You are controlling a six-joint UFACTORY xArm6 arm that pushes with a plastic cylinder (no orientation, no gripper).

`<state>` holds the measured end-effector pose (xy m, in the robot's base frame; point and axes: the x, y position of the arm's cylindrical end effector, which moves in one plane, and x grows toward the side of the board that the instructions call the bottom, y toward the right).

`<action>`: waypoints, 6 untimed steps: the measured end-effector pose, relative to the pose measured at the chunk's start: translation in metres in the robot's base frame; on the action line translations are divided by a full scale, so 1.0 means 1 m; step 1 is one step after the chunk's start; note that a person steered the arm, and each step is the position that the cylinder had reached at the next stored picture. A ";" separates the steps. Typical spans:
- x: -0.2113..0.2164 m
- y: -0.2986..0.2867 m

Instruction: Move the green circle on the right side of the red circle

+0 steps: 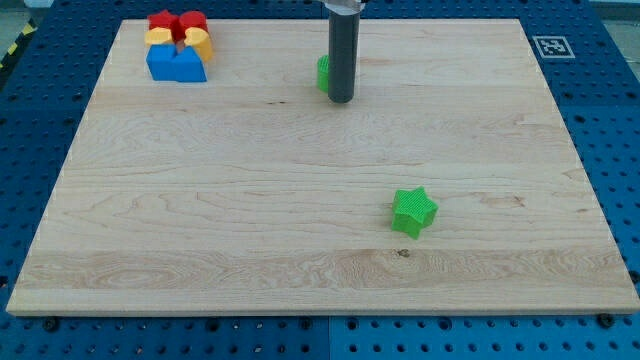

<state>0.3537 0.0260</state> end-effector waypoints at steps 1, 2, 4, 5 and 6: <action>-0.003 0.021; -0.018 0.017; -0.046 -0.028; -0.037 -0.008; -0.038 -0.009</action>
<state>0.3160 0.0167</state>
